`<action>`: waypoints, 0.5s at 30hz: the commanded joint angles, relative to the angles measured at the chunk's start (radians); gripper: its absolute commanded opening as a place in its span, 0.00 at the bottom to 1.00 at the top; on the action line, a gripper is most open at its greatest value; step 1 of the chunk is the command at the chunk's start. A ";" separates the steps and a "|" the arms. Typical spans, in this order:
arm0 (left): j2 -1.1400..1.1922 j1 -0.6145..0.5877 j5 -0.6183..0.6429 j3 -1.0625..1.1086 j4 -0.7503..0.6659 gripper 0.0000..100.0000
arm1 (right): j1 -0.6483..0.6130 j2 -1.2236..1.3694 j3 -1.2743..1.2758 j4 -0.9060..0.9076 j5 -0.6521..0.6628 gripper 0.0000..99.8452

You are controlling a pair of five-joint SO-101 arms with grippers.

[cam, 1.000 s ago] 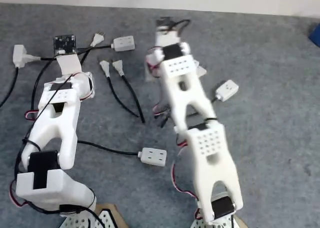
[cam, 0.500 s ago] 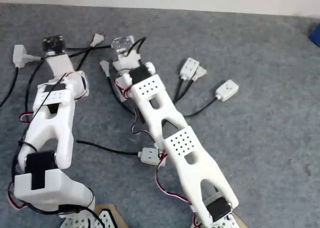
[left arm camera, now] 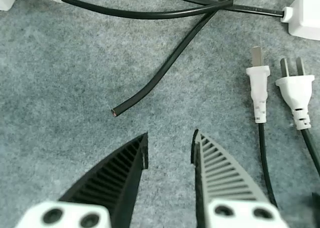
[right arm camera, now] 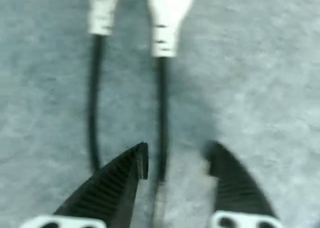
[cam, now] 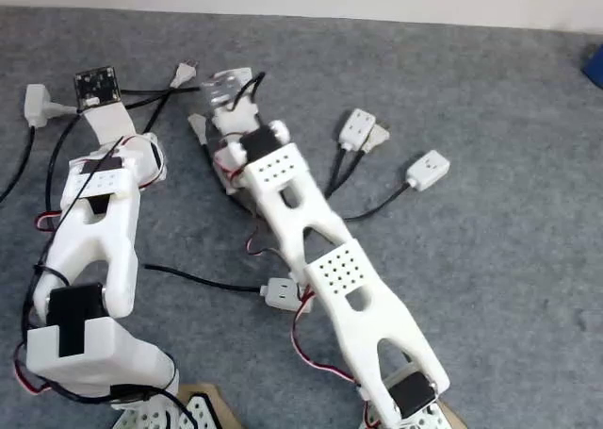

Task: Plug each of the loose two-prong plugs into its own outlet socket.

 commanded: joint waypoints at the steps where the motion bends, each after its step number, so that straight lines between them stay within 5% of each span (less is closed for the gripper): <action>1: -0.005 -0.002 0.005 -0.007 -0.018 0.16 | 0.004 -0.008 -0.018 0.059 0.009 0.01; 6: -0.005 0.012 0.005 -0.007 -0.018 0.16 | 0.048 -0.013 -0.019 0.127 0.037 0.01; 15: -0.004 0.013 0.003 -0.007 -0.018 0.16 | 0.197 -0.150 0.041 0.251 0.341 0.01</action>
